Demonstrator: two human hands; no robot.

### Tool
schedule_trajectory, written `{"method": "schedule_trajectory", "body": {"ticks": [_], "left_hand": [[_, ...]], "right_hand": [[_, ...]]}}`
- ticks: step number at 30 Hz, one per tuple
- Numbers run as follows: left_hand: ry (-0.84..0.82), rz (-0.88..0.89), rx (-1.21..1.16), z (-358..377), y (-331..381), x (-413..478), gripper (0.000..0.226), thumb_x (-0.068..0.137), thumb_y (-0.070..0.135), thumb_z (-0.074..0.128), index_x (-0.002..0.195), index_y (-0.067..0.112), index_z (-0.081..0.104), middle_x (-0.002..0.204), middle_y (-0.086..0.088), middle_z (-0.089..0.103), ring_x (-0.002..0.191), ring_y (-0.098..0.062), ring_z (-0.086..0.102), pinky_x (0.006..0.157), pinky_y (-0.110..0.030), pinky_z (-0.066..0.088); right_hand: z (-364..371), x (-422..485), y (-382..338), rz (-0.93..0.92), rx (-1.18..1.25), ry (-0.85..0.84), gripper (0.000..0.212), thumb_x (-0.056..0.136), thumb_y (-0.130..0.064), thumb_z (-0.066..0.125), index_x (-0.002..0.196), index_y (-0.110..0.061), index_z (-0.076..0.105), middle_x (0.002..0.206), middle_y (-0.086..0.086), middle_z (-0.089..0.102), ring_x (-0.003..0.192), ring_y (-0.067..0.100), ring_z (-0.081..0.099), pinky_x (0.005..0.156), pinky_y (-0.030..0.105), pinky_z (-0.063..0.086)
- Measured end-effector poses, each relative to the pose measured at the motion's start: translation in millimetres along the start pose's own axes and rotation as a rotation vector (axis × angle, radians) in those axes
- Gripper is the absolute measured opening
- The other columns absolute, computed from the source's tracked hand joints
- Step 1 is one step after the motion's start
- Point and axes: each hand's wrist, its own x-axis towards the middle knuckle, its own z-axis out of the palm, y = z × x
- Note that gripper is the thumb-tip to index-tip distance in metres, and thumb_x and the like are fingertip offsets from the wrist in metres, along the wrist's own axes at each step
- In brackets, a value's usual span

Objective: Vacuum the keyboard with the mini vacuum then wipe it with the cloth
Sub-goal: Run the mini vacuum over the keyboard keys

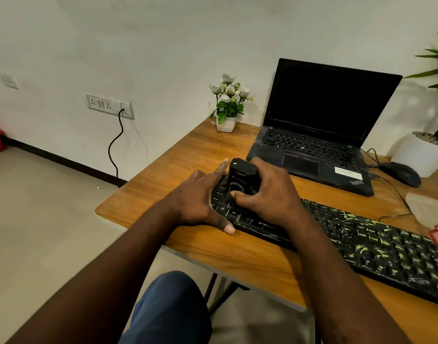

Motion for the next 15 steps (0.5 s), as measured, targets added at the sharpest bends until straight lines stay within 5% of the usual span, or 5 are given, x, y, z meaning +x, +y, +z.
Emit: {"method": "schedule_trajectory", "body": {"ticks": [4, 8, 12, 15], "left_hand": [[-0.027, -0.013, 0.017, -1, -1, 0, 0.155, 0.043, 0.087, 0.081, 0.163, 0.042, -0.004, 0.159, 0.015, 0.036, 0.125, -0.015, 0.034, 0.108, -0.046, 0.042], [-0.017, -0.022, 0.024, -1, 3, -2, 0.154, 0.050, 0.078, 0.087, 0.160, 0.046, -0.016, 0.147, 0.012, 0.042, 0.127, -0.015, 0.033, 0.109, -0.042, 0.040], [-0.014, -0.003, 0.042, -2, 0, -1, 0.152, 0.051, 0.080, 0.085, 0.160, 0.045, -0.016, 0.158, 0.011, 0.039, 0.129, -0.016, 0.033, 0.111, -0.047, 0.039], [-0.013, 0.002, 0.053, -2, 1, 0, 0.149, 0.053, 0.079, 0.085, 0.161, 0.047, -0.013, 0.162, 0.012, 0.034, 0.130, -0.015, 0.031, 0.111, -0.045, 0.037]], "right_hand": [[5, -4, -3, -0.050, 0.077, -0.102, 0.040, 0.073, -0.025, 0.088, 0.101, -0.024, 0.059, 0.093, -0.008, 0.068, 0.084, 0.009, 0.067, 0.069, 0.033, 0.058], [-7, 0, 4, 0.053, -0.043, 0.032, 0.045, 0.075, -0.032, 0.088, 0.109, -0.028, 0.059, 0.100, -0.010, 0.068, 0.089, 0.009, 0.067, 0.074, 0.031, 0.059], [-14, -10, -2, 0.022, 0.205, -0.172, 0.047, 0.075, -0.020, 0.089, 0.113, -0.026, 0.063, 0.101, -0.008, 0.072, 0.093, 0.007, 0.072, 0.080, 0.035, 0.062], [-23, -12, 5, 0.054, 0.094, -0.131, 0.045, 0.076, -0.021, 0.088, 0.112, -0.028, 0.062, 0.102, -0.009, 0.071, 0.095, 0.007, 0.070, 0.081, 0.035, 0.062]]}}
